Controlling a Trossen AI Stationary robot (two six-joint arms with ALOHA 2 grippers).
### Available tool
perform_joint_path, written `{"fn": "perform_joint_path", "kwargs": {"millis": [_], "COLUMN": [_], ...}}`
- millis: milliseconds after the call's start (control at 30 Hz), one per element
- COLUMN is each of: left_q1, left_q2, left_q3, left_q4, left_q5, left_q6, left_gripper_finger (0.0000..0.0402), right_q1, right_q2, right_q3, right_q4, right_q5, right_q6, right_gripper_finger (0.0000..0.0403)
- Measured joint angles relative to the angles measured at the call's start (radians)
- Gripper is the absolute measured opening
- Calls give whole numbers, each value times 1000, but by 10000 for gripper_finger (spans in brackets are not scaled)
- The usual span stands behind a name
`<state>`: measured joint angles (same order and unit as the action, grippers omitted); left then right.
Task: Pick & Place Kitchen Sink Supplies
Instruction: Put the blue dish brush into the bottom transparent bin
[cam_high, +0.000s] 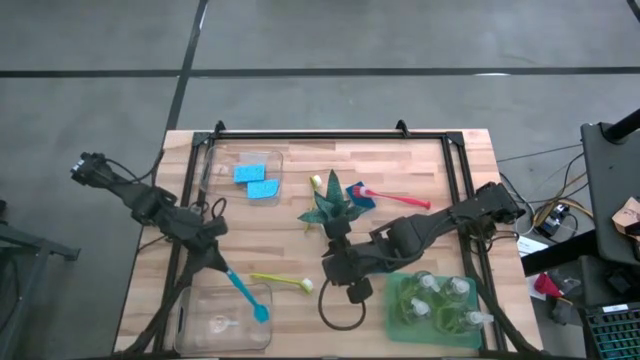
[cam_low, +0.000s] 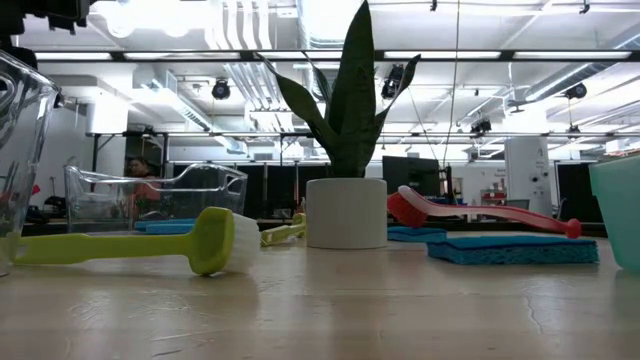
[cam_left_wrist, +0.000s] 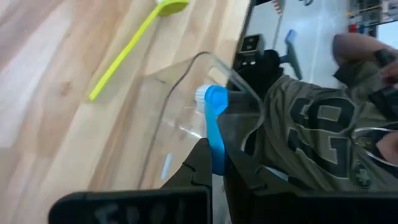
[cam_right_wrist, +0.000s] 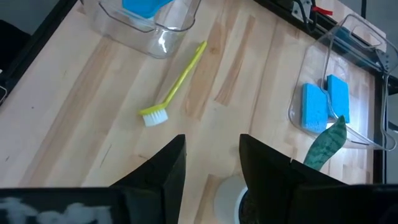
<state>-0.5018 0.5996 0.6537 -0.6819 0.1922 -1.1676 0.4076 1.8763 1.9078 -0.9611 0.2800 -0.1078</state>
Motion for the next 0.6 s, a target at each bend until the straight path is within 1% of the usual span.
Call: {"fn": "perform_joint_path", "kwargs": {"millis": [100, 233, 500, 600], "left_q1": [-2, -6, -16, -30], "left_q2": [16, 47, 117, 130], "left_q3": [-2, -2, -4, -5], "left_q4": [47, 47, 52, 147], "left_q5": [10, 0, 2, 44], "left_q6": [-1, -2, -6, 2], "left_gripper_finger": [25, 46, 102, 124], "right_q1": [0, 0, 0, 0], "right_q2": [0, 0, 0, 0], "right_q3": [0, -1, -2, -3], "right_q4": [0, -6, -8, -8], "right_q5": [1, 1, 2, 2], "right_q6": [2, 4, 14, 14], "right_gripper_finger": [146, 142, 133, 130]}}
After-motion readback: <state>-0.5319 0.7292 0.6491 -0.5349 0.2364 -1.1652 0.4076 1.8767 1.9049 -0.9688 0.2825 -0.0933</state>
